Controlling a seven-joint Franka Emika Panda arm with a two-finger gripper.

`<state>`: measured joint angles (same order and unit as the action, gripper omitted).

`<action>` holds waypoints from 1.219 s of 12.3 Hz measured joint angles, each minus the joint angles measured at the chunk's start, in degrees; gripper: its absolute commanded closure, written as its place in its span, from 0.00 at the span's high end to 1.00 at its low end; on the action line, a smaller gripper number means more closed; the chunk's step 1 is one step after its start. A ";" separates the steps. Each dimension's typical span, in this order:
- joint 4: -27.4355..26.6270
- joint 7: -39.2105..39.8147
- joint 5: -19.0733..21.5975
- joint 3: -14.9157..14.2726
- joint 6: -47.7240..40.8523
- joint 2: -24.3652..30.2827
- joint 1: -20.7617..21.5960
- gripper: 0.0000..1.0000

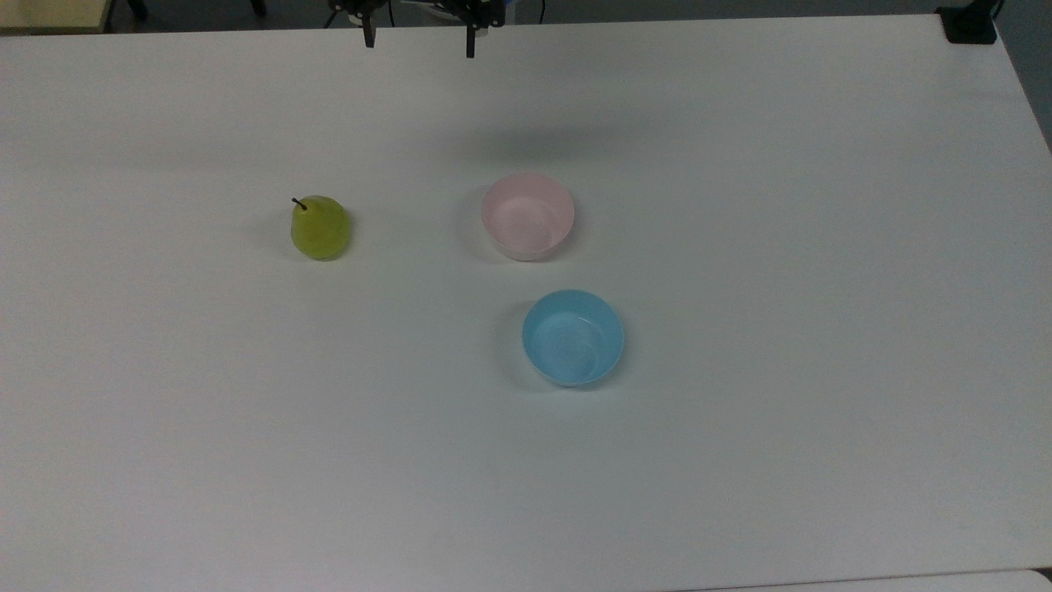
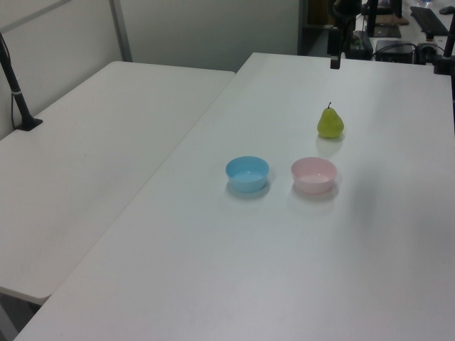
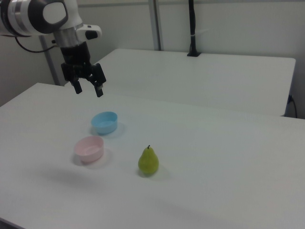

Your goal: Place the pear in the bowl

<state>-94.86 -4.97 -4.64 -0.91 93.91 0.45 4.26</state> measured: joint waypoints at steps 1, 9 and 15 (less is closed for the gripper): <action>0.00 1.06 0.00 -0.02 0.00 -0.13 -0.78 1.00; -0.77 13.48 0.00 -0.30 3.18 -5.32 -10.78 1.00; -5.96 16.18 -1.98 -0.37 14.89 -13.00 -13.50 1.00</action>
<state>-100.82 11.21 -6.61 -1.28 108.80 -12.55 -9.24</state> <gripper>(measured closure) 0.000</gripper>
